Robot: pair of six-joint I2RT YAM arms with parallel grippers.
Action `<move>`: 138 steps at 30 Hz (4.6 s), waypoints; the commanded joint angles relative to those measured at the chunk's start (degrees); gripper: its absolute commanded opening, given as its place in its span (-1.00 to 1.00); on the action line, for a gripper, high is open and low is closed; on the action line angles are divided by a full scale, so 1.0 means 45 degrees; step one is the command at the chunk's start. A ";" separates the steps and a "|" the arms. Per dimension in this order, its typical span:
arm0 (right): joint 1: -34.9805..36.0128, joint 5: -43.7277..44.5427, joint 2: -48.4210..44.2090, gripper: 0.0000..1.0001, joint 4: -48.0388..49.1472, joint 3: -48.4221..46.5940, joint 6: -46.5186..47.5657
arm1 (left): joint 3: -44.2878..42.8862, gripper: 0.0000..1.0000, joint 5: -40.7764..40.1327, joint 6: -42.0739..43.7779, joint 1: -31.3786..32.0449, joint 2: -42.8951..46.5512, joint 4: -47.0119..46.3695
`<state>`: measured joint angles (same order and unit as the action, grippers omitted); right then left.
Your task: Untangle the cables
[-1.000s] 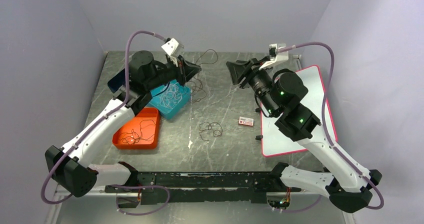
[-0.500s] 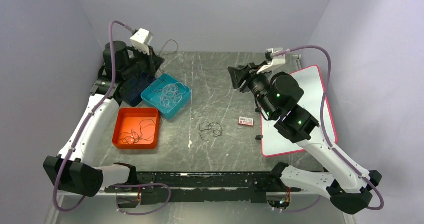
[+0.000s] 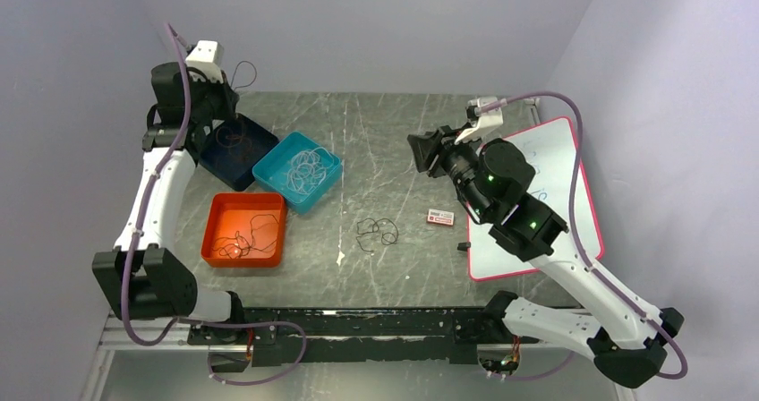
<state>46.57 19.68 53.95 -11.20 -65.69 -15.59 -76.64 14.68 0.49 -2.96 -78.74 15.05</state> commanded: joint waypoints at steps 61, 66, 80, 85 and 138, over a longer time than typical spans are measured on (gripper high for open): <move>-0.0036 0.0324 -0.0724 -0.10 -0.0558 0.0528 0.0792 | -0.2577 -0.01 0.0355 -0.0154 -0.1882 -0.7490 0.2551; -0.0038 0.0321 -0.0739 -0.10 -0.0519 0.0698 0.0686 | -0.2619 0.28 -0.0181 -0.0135 -0.1833 -0.6494 0.2566; -0.0046 -0.0815 0.0456 -0.07 -0.2193 0.0476 -0.0103 | -0.0637 0.83 -0.1593 -0.0550 -0.0306 -0.2766 0.2079; -0.0052 -0.2315 0.2150 -0.07 -0.3471 0.0328 -0.0456 | 0.2246 0.78 -0.1366 -0.1267 0.1523 0.0055 0.0897; 0.0614 -0.2332 0.6743 -1.00 -0.3692 0.1930 -0.1433 | 0.7149 0.66 0.0495 -0.3473 0.2553 0.3991 -0.1097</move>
<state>49.21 8.25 88.40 -27.75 -54.87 -22.31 -45.15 14.31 -15.27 8.10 -61.93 13.06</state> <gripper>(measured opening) 0.011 0.835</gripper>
